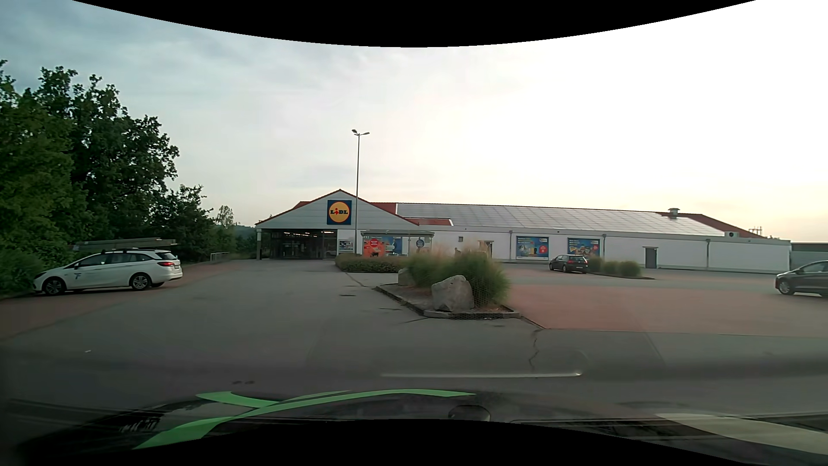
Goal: Follow the waypoints while adhering to traffic rules and regulations
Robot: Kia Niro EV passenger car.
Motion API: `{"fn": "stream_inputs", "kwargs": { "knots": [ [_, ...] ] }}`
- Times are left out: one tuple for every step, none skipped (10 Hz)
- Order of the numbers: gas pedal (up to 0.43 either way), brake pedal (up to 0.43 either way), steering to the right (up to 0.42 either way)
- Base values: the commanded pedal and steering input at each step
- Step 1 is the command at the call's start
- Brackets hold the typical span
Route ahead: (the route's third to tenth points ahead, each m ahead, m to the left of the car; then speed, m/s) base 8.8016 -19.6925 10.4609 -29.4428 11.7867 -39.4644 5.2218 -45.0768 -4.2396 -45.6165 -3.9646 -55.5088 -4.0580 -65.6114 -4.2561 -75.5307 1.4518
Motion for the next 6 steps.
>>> {"fn": "stream_inputs", "kwargs": {
  "knots": [
    [0.0,0.0,0.683],
    [0.0,0.0,0.709],
    [0.0,0.0,0.724],
    [0.0,0.0,0.744],
    [0.0,0.0,0.778],
    [0.0,0.0,0.808]
  ]
}}
